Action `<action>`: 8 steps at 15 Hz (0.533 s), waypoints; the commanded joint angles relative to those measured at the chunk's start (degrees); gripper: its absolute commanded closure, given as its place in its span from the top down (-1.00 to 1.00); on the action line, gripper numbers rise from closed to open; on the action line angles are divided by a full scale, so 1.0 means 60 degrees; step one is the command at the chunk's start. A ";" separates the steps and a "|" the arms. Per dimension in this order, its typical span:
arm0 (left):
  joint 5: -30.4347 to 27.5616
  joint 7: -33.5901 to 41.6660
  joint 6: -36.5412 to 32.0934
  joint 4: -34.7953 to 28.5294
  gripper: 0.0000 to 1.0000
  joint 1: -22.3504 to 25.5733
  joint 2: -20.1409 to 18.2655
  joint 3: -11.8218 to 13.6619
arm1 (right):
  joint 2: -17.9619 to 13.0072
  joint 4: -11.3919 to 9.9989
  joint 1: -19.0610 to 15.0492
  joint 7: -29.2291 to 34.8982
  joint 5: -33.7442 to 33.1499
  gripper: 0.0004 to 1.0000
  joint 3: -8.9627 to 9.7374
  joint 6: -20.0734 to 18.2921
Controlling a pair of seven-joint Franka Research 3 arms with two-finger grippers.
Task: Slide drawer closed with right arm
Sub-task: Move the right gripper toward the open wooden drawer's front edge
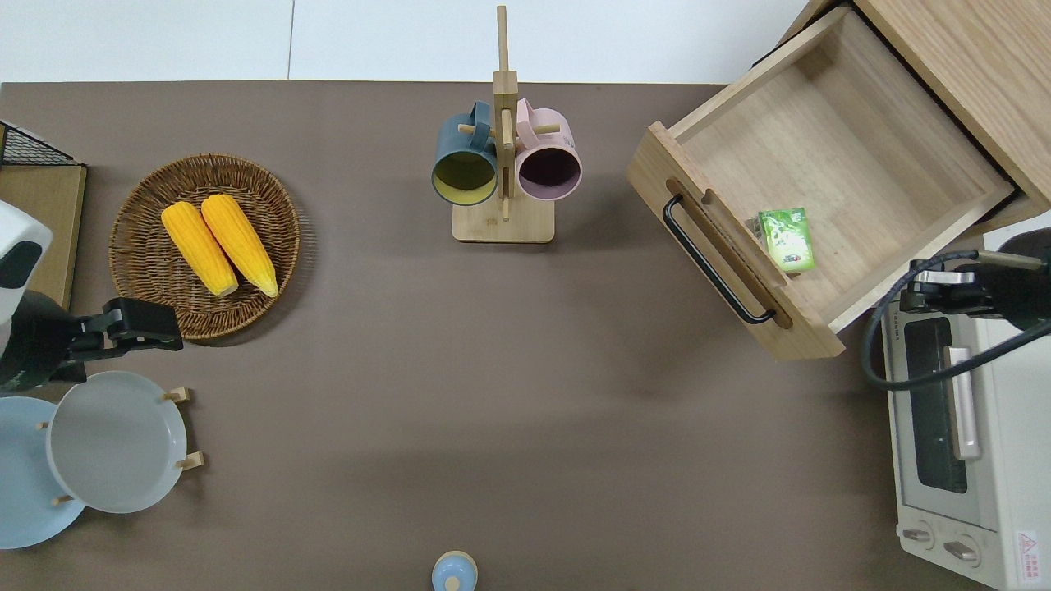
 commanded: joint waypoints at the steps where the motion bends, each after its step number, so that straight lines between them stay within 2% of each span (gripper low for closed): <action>1: -0.0009 0.0099 -0.0148 0.0036 0.99 -0.0012 -0.0078 0.0041 | 0.0107 0.0245 -0.0076 0.1493 0.0051 -1.00 0.0397 -0.0215; 5: -0.0009 0.0085 -0.0162 0.0036 0.99 -0.0012 -0.0078 0.0041 | 0.0092 0.0245 0.0012 0.3676 0.0344 -1.00 0.0866 -0.0230; 8: -0.0009 0.0085 -0.0148 0.0036 0.99 -0.0012 -0.0078 0.0041 | 0.0077 0.0216 0.0057 0.5244 0.0402 -1.00 0.1450 -0.0215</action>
